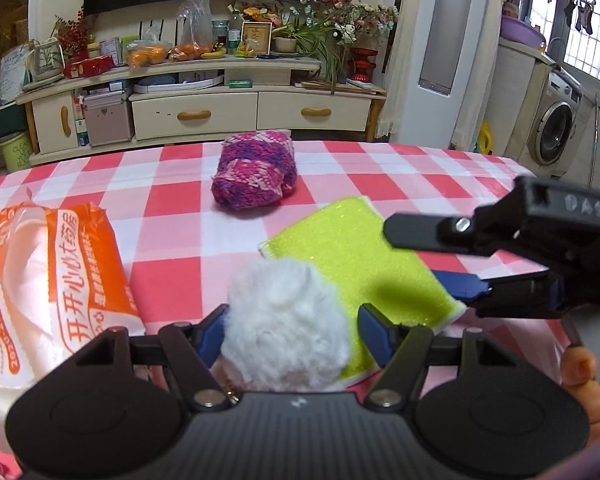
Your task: Organize soft objects
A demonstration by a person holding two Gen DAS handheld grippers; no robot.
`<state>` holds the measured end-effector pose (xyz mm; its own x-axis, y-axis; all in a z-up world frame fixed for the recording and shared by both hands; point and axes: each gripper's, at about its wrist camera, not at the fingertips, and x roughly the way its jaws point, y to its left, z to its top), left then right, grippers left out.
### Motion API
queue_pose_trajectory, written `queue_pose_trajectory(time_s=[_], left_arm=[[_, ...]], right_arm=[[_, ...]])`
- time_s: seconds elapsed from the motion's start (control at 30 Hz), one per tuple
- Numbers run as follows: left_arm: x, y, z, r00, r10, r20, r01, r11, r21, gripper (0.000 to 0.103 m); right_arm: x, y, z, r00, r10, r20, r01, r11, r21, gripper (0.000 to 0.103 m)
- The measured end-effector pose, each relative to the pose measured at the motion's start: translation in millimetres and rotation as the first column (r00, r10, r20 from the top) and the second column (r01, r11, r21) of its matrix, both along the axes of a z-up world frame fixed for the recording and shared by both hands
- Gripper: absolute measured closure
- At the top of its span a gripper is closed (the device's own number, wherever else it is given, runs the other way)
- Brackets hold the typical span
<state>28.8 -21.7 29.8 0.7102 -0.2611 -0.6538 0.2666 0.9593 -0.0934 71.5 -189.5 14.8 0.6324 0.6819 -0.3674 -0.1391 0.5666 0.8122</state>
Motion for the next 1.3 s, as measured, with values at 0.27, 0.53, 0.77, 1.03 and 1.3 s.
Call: queue_pose_trajectory(time_s=[0.27, 0.53, 0.77, 1.03, 1.3], left_arm=[[-0.7, 13.4, 2.8, 1.0, 0.015, -0.002, -0.015, 0.999, -0.036, 0.035], [-7.1, 34.7, 7.3, 0.999, 0.046, -0.018, -0.047, 0.994, -0.098, 0.038], [-8.8, 46.4, 7.2, 0.997, 0.063, -0.038, -0.068, 0.989, -0.128, 0.038], [-7.5, 57.5, 7.7, 0.995, 0.08, -0.056, -0.089, 0.979, -0.182, 0.041], [-9.1, 60.4, 7.0, 0.995, 0.082, -0.054, -0.09, 0.982, -0.167, 0.052]], right_arm=[[-2.5, 1.7, 6.9, 0.998, 0.052, 0.032, -0.055, 0.991, 0.124, 0.028], [-3.4, 9.0, 14.4, 0.99, 0.081, 0.113, -0.099, 0.982, 0.163, 0.051], [1.2, 26.8, 5.2, 0.992, 0.09, 0.091, -0.102, 0.985, 0.14, 0.051], [1.3, 46.6, 1.9, 0.991, 0.121, 0.053, -0.123, 0.991, 0.042, 0.056], [-2.0, 44.8, 8.3, 0.996, 0.084, 0.043, -0.082, 0.996, -0.047, 0.076]])
